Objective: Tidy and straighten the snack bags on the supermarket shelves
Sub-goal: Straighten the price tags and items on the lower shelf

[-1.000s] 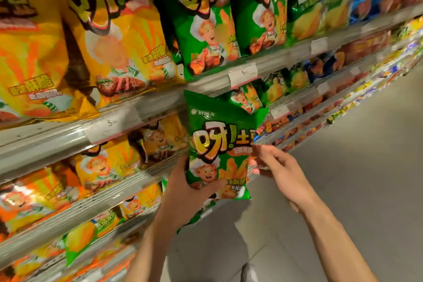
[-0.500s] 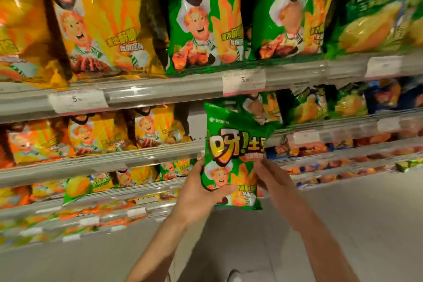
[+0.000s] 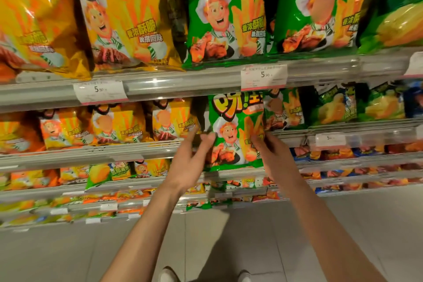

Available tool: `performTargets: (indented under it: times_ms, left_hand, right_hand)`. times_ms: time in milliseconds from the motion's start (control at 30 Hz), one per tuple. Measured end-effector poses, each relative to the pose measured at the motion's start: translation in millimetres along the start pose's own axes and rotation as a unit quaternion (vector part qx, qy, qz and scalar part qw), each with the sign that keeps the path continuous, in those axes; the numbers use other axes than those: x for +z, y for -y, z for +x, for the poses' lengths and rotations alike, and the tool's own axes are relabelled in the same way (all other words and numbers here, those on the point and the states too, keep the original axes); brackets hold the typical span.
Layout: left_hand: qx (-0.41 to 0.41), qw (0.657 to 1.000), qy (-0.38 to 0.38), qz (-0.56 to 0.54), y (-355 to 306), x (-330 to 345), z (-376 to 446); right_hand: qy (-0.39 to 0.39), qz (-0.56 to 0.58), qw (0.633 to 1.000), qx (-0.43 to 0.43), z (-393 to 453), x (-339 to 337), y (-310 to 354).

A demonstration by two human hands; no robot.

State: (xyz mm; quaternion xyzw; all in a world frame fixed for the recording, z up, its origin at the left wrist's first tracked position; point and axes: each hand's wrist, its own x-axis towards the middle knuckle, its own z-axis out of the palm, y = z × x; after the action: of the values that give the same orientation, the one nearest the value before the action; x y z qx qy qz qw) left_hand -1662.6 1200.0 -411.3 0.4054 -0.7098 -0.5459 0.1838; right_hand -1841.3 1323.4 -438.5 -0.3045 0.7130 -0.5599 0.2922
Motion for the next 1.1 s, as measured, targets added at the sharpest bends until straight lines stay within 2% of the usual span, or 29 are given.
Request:
performTargets:
  times_ms: [67, 133, 267, 400, 467, 567, 667, 833, 967, 1100]
  left_hand:
    - [0.072, 0.988, -0.121, 0.07, 7.4, -14.7, 12.8]
    - [0.12, 0.959, -0.189, 0.174, 21.4, -26.7, 29.9]
    - [0.152, 0.92, -0.205, 0.298, 35.8, -35.6, 57.5]
    - [0.148, 0.903, -0.229, 0.332, 42.9, -35.5, 68.5]
    - [0.143, 0.907, -0.228, 0.322, 46.7, -35.5, 69.9]
    - [0.152, 0.918, -0.214, 0.299, 50.1, -35.4, 71.4]
    - [0.153, 0.919, -0.211, 0.295, 49.5, -36.7, 71.1]
    - [0.137, 0.928, -0.192, 0.288, 46.7, -42.2, 70.0]
    - [0.135, 0.933, -0.18, 0.28, 44.4, -43.3, 66.9]
    - [0.119, 0.956, -0.153, 0.22, 38.9, -49.5, 59.9]
  right_hand:
    - [-0.009, -0.017, 1.0, -0.004, 14.4, 1.6, 4.3]
    - [-0.019, -0.048, 0.999, -0.013, 30.0, 4.9, 8.5]
    - [-0.049, -0.098, 0.993, -0.054, 58.1, 12.6, 17.5]
    - [-0.052, -0.173, 0.982, -0.051, 82.2, 24.2, 15.8]
    - [-0.041, -0.222, 0.973, -0.04, 87.7, 27.8, 9.8]
    - [-0.051, -0.212, 0.974, -0.055, 81.3, 32.7, 7.5]
    - [-0.028, -0.237, 0.97, -0.057, 75.5, 40.0, 6.4]
    - [-0.071, -0.256, 0.961, -0.076, 86.6, 34.0, 6.0]
    - [-0.056, -0.309, 0.944, -0.097, 82.7, 33.0, -1.3]
    - [-0.005, -0.286, 0.957, -0.054, 75.1, 26.3, 8.6]
